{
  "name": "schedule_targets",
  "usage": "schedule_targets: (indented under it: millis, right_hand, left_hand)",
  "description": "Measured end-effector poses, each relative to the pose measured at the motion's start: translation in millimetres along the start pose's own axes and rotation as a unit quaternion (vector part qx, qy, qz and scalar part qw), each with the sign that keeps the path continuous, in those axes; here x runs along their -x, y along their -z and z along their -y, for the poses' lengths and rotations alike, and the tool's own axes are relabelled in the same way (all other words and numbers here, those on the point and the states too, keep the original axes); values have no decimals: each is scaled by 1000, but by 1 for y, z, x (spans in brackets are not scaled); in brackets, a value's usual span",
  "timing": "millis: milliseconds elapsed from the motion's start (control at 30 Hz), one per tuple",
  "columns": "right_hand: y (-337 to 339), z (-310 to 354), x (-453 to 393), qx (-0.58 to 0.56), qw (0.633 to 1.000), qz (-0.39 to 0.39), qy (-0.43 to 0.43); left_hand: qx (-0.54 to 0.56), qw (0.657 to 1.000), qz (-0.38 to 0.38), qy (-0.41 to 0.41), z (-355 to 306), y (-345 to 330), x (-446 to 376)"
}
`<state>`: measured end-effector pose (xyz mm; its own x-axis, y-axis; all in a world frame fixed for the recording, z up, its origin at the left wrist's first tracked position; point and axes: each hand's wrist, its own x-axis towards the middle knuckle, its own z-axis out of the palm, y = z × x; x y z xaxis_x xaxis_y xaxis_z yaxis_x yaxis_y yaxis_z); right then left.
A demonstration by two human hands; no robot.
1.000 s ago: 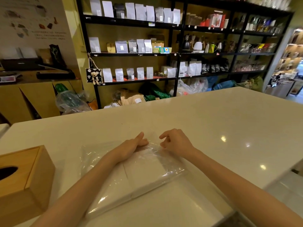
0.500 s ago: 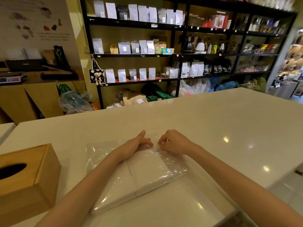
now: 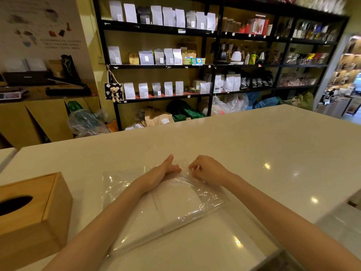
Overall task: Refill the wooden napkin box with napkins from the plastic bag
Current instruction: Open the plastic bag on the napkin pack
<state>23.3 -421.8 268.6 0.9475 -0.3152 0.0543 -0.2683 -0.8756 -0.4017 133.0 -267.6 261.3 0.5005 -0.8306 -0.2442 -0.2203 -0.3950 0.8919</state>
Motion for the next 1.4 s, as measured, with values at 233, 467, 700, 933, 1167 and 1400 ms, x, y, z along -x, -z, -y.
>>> schedule_targets:
  millis: [233,467,700,933,1167,1400]
  right_hand:
    - [-3,0,2,-9,1000,-17,-2]
    - [-4,5,3,-82,996,-10,-23]
    - [-7,8,-6,-87,994,-15,-69]
    - [-9,7,-9,-40,997,-28,-67]
    - [-12,5,-4,-61,996,-51,-35]
    - [2,8,7,-131,986,-101,11]
  left_hand:
    - [0,1000,-2,-4,-1,-1,0]
    - [-22,1000,-4,-12,0,0,0]
    - [-18,1000,14,-14,1,4,0]
    - [17,1000,10,6,-1,3,2]
    - [-3,1000,-3,7,-5,-1,6]
    - [-22,1000,-14,1,-4,-2,1]
